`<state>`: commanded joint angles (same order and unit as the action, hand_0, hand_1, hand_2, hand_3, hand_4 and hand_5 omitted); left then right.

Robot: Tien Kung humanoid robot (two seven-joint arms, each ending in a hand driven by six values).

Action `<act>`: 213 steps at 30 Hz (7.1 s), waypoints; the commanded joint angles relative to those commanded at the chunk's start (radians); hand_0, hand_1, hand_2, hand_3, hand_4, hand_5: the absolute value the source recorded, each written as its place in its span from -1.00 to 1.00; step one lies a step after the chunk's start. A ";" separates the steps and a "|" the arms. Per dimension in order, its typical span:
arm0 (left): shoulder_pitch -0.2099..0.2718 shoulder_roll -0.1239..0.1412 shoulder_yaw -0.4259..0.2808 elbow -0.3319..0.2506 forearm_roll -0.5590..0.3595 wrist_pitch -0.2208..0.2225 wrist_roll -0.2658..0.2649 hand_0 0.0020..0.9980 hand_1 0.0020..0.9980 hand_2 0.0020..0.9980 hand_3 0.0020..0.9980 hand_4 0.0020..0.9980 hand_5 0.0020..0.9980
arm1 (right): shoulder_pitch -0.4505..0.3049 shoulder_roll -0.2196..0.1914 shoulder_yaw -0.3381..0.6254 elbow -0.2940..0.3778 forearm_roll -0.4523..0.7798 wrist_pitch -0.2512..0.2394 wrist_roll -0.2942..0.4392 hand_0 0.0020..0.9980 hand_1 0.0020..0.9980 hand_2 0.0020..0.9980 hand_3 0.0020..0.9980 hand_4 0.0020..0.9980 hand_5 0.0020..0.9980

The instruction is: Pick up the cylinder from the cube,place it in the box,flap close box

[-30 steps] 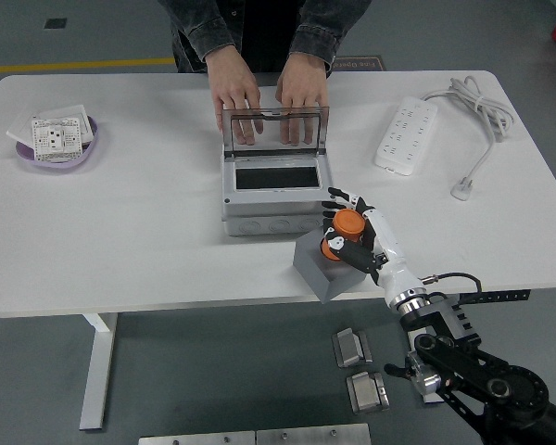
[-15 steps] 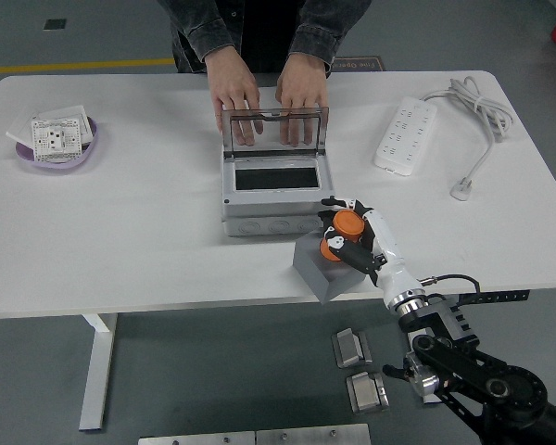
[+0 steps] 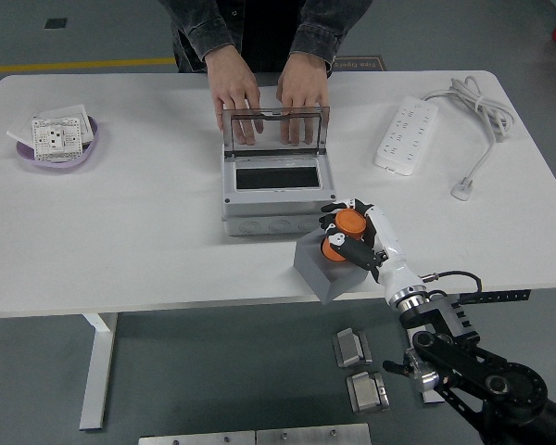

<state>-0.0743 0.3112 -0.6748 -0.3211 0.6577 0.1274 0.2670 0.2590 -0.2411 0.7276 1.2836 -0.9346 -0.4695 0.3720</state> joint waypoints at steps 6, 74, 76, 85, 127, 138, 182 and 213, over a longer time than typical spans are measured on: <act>0.000 0.001 0.003 0.000 -0.004 0.000 0.000 0.42 0.40 0.12 0.58 0.51 -0.45 | 0.023 -0.007 0.008 0.011 -0.034 -0.015 -0.016 0.16 -0.39 -0.30 -0.54 -0.73 -1.00; -0.009 0.018 0.043 0.004 -0.024 -0.001 0.001 0.42 0.41 0.14 0.58 0.50 -0.42 | 0.803 0.235 -0.687 -0.651 -0.512 0.094 -0.351 -0.63 -0.37 0.10 -0.07 -0.43 -1.00; -0.010 0.019 0.044 0.004 -0.024 -0.001 0.001 0.42 0.41 0.14 0.58 0.50 -0.42 | 0.809 0.241 -0.703 -0.655 -0.527 0.099 -0.354 -0.63 -0.37 0.10 -0.07 -0.43 -1.00; -0.012 0.019 0.046 0.003 -0.024 -0.001 0.002 0.42 0.41 0.14 0.58 0.50 -0.42 | 0.827 0.241 -0.701 -0.666 -0.644 0.148 -0.372 -0.36 -0.05 0.28 0.39 -0.25 -0.84; -0.005 0.013 0.032 0.003 -0.017 -0.004 0.001 0.42 0.41 0.12 0.56 0.48 -0.45 | 0.688 0.099 -0.331 -0.364 -0.762 0.134 -0.428 0.69 0.55 0.53 0.70 0.43 -0.95; -0.009 0.017 0.051 0.005 -0.032 -0.005 0.003 0.42 0.41 0.13 0.56 0.48 -0.44 | 0.800 0.117 -0.309 -0.440 -0.692 0.160 -0.433 0.66 0.53 0.53 0.68 0.47 -0.88; -0.022 0.030 0.049 0.004 -0.025 -0.005 0.002 0.42 0.41 0.13 0.57 0.49 -0.43 | 0.775 0.080 -0.505 -0.489 -0.591 0.167 -0.391 0.56 0.47 0.54 0.68 0.60 -0.59; 0.001 0.022 0.032 0.007 -0.027 -0.006 0.002 0.42 0.41 0.12 0.57 0.48 -0.43 | 0.530 -0.026 -0.315 -0.217 -0.763 0.151 -0.451 0.49 0.44 0.54 0.69 0.61 -0.55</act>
<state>-0.0737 0.3330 -0.6431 -0.3145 0.6302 0.1214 0.2688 0.7890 -0.2672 0.4130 1.0669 -1.6976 -0.3186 -0.0794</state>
